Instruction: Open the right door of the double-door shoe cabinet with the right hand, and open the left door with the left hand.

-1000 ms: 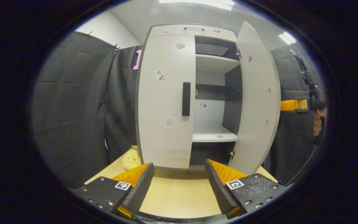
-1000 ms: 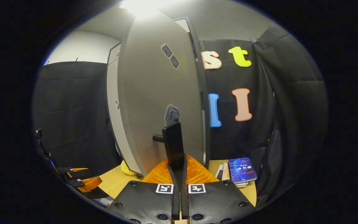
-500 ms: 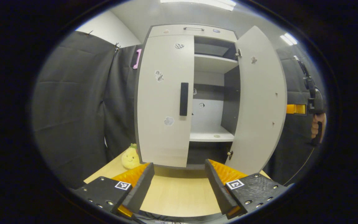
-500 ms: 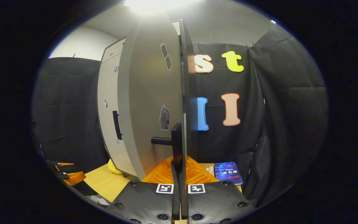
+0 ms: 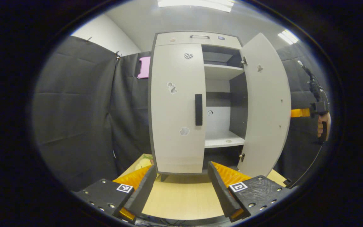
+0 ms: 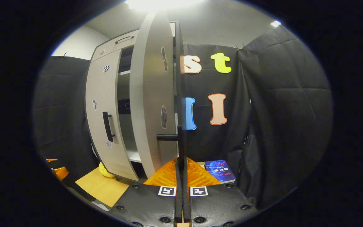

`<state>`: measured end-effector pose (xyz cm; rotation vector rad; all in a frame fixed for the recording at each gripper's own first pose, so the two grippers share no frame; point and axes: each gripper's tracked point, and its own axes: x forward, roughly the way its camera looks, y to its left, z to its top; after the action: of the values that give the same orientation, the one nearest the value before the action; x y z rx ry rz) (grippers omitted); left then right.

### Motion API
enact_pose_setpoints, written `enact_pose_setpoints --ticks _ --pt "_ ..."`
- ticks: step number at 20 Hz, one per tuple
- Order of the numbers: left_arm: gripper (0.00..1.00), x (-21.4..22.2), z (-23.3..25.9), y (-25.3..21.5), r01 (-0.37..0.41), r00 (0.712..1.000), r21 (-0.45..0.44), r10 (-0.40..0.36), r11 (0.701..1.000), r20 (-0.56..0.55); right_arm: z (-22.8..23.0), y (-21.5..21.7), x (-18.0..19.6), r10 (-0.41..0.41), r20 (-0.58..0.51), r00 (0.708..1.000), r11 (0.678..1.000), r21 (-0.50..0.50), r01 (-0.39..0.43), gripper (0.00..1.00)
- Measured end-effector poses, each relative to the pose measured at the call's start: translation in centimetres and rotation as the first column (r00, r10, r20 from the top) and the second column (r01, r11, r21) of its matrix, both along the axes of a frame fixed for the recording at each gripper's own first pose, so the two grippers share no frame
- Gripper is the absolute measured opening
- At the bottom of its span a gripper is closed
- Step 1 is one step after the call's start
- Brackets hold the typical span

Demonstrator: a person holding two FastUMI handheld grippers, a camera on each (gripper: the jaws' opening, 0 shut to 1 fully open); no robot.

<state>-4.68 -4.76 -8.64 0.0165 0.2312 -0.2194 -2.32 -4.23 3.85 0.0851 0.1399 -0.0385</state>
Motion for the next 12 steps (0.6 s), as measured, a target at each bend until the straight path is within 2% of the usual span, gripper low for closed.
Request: enact_pose_setpoints --ticks 4,6,11,12 --pt "0.94 0.9 0.3 1.6 0.035 0.999 -0.04 -0.034 0.999 0.022 0.2 -0.6 -3.6 -0.07 0.005 0.998 0.997 0.034 0.07 0.0" --pt "0.94 1.6 0.7 2.3 0.045 0.998 -0.04 -0.044 0.998 0.037 0.4 -1.7 -5.6 -0.113 0.012 0.994 0.993 0.024 0.113 0.02" --pt "0.94 4.3 3.5 1.9 0.082 0.99 -0.041 -0.076 0.996 0.12 1.4 -5.9 -8.2 -0.25 0.039 0.967 0.968 -0.003 0.25 0.02" --pt "0.94 5.2 3.9 1.5 0.088 0.988 -0.045 -0.081 0.995 0.133 0.9 -6.3 -8.5 -0.253 0.025 0.967 0.967 -0.003 0.253 0.1"
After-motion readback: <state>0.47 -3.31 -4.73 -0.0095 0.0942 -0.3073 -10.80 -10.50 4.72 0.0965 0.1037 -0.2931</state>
